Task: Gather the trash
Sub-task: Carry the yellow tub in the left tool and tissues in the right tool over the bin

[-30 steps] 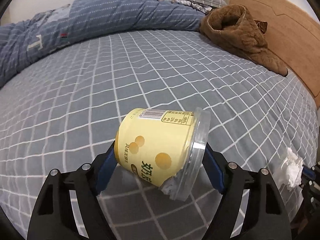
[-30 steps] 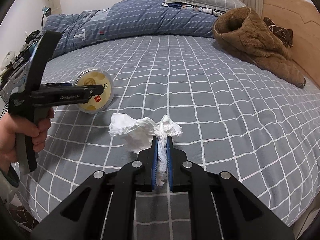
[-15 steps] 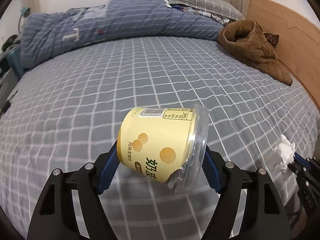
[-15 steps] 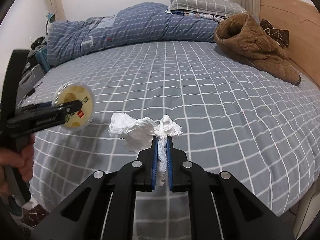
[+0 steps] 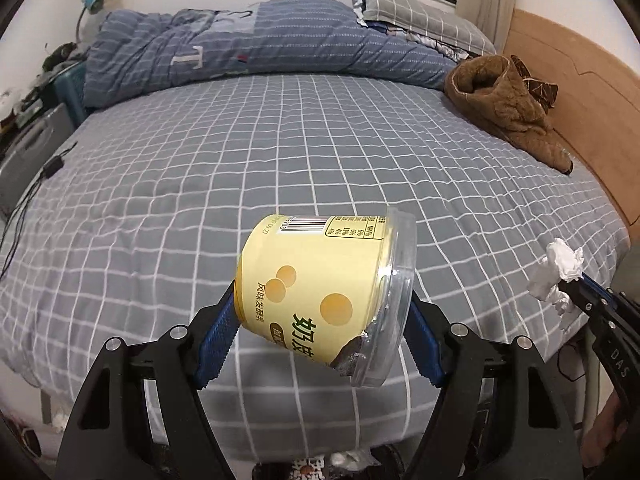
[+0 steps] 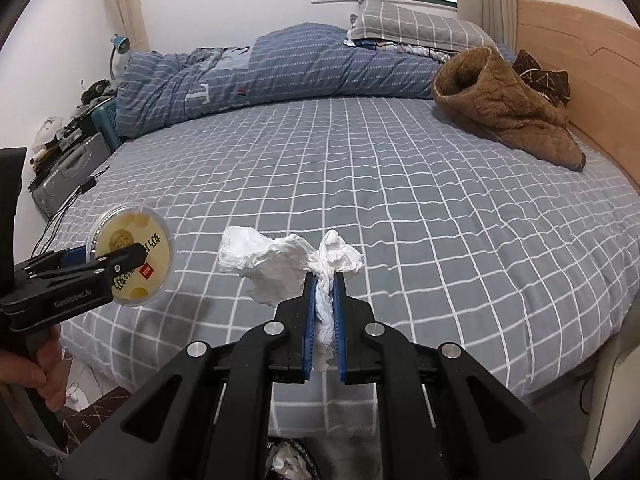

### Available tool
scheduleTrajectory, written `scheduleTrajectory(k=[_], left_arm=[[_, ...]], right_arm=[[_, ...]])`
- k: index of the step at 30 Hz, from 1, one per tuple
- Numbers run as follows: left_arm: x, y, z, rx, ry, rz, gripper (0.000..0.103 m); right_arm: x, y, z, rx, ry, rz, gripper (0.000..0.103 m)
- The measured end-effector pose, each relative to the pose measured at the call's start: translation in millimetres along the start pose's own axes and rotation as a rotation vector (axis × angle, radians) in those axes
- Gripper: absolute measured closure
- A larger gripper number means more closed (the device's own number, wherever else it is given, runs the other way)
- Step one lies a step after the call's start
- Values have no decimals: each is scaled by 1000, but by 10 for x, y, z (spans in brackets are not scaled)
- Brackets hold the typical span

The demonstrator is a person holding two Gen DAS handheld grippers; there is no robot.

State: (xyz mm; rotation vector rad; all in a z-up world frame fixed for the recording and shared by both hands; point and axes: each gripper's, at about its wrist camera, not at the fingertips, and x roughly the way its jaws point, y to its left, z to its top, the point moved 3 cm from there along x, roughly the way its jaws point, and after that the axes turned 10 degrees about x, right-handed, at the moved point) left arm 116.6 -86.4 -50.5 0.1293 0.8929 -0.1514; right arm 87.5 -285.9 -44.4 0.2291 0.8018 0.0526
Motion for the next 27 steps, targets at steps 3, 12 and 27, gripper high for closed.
scheduleTrajectory(k=[3,12,27], left_arm=[[-152,1,-99,-8,-9,0,30],[-516,33,-406,-31,-17,3,30],[-870,2,-761,-35,-15,12,30]], right_arm=[[-94,56,-75,-5,0,6,95],[-367,228,-320,-10,-8,31,95],[-763,475,-569,-38,-22,61,95]])
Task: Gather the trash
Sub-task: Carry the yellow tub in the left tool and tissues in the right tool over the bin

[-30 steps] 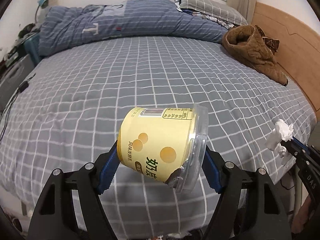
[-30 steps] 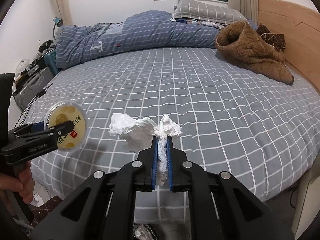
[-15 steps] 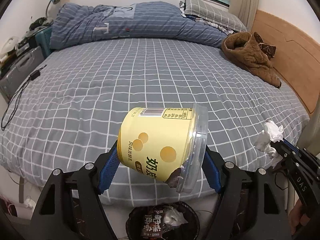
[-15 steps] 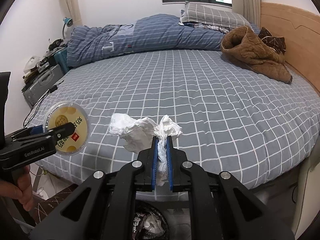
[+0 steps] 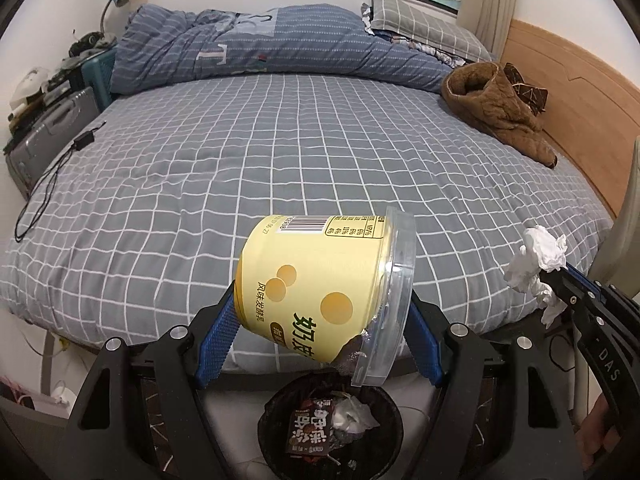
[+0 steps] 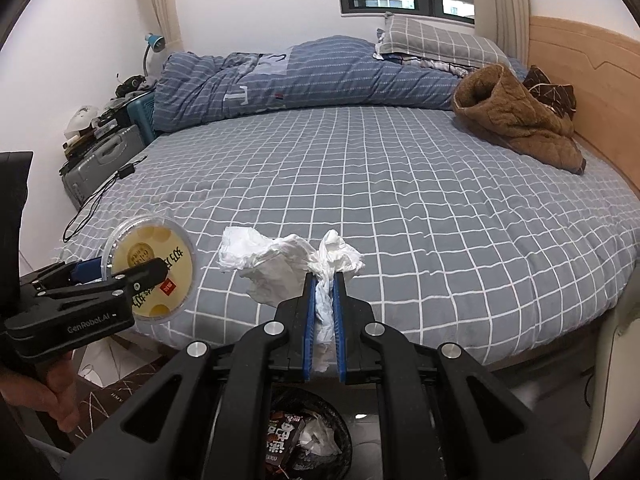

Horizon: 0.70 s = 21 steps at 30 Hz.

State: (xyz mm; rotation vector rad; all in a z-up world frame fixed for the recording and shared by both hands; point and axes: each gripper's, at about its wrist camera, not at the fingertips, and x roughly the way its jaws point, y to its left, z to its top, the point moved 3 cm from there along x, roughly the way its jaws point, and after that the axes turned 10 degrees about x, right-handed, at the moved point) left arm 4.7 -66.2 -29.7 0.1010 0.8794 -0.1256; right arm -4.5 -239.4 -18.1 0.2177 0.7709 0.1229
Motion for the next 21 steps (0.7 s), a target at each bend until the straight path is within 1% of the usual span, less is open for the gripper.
scheduleTrajectory(k=[5,16,21], left_arm=[[-77,0,-107,6,3,4,31],[-250,32,-483,9,22,20,31],[-269,78,-670,-11,41,13,31]], right_arm=[[-86,46,-101,-3,6,6,95],[-221,200,-381,-28,23,6,95],[-259,265,-519,-37,38,11,95]])
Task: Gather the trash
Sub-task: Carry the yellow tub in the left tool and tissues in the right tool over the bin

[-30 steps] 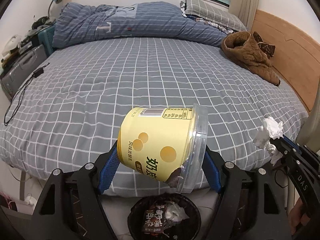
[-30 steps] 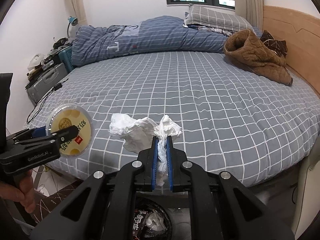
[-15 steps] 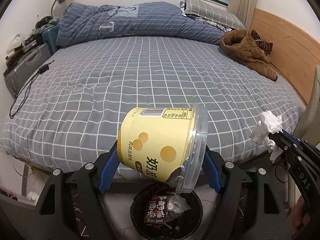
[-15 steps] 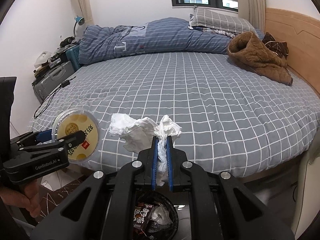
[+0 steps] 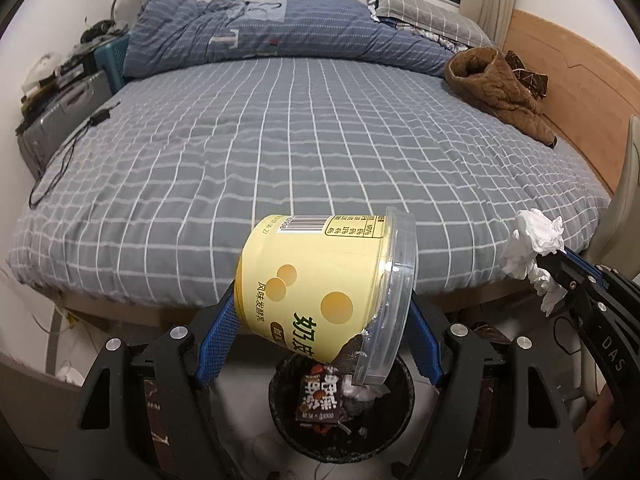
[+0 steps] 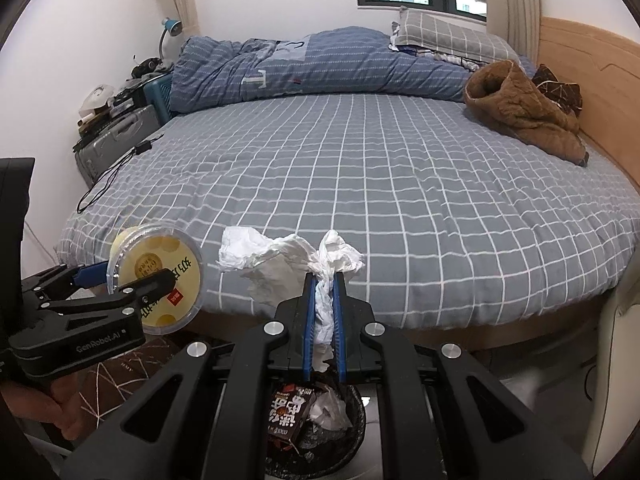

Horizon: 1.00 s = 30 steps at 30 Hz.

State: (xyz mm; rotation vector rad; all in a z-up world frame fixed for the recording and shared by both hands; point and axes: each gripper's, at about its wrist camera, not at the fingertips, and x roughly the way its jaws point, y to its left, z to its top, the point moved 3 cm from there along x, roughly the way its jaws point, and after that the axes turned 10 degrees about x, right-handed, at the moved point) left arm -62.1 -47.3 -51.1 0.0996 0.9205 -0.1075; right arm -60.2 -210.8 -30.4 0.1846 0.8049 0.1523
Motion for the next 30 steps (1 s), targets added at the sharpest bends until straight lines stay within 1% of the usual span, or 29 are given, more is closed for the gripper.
scheduleTrajectory(k=[8,11,14,18,23,30], left_arm=[[4,23,-330,5,32,2,30],[21,42,-444,4,43,-2,30],[68,55,-555,1,61,-2,30],[190,44,-722,-2,97,-6,30],[372,12,-906,-1,135,-15,30],[737,-107,-1072,15,201,-39,30]], right_arm=[[13,85,-283,-10,34,-3,95],[47,91,-419,-7,54,-11,95],[97,133,-548,-30,71,-26,95],[162,156,-698,-31,87,-27,95],[341,156,-925,-36,136,-26,95],[574,14,-1206,-39,196,-66,95]])
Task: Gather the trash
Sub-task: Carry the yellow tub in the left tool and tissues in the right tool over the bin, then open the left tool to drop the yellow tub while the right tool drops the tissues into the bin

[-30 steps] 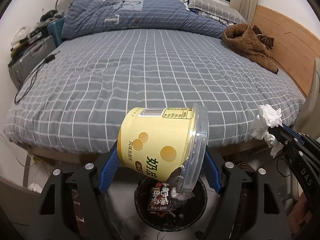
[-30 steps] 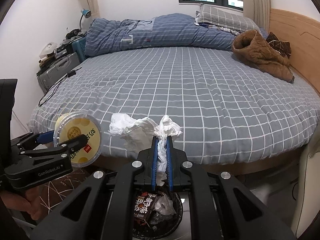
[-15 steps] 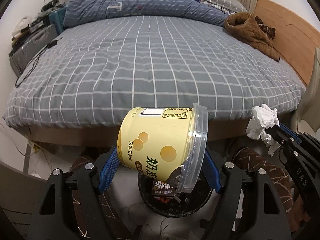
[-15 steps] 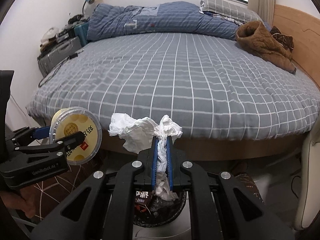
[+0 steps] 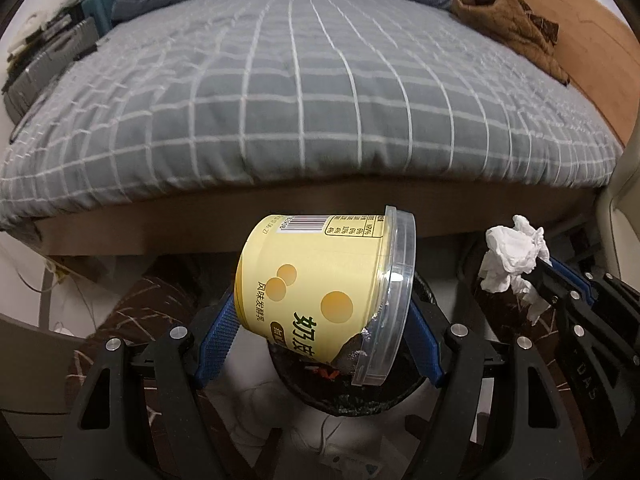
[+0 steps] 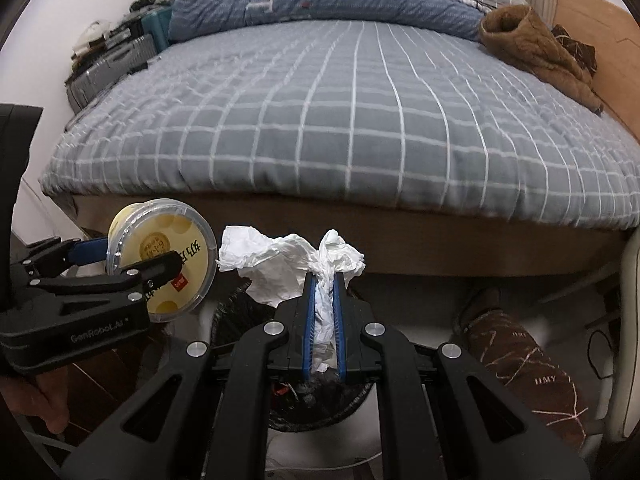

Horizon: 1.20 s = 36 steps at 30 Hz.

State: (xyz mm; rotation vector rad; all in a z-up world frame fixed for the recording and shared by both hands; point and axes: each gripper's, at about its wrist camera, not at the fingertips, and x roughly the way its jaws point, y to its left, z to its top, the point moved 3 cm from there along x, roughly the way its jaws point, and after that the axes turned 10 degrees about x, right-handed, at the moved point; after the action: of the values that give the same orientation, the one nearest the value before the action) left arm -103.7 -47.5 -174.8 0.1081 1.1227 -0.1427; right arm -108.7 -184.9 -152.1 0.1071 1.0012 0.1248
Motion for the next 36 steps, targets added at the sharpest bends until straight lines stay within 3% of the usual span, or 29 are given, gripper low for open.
scheduleTrajectory(k=[12,17,20,36], left_arm=[[389,-315,-18,58,59,-51,29],[458,-298,-25,69,44,-27,10],[477,-242,-49,71,43,-13,6],[352,416,-191,-21,40,54,6]], right_arm=[[144,-325,-58,65,37,-33,95],[197,-331,-45,79,51,-30,95],[245,-295,-41,77,61,-26,95],[542,287,-7,5,123,28,95]])
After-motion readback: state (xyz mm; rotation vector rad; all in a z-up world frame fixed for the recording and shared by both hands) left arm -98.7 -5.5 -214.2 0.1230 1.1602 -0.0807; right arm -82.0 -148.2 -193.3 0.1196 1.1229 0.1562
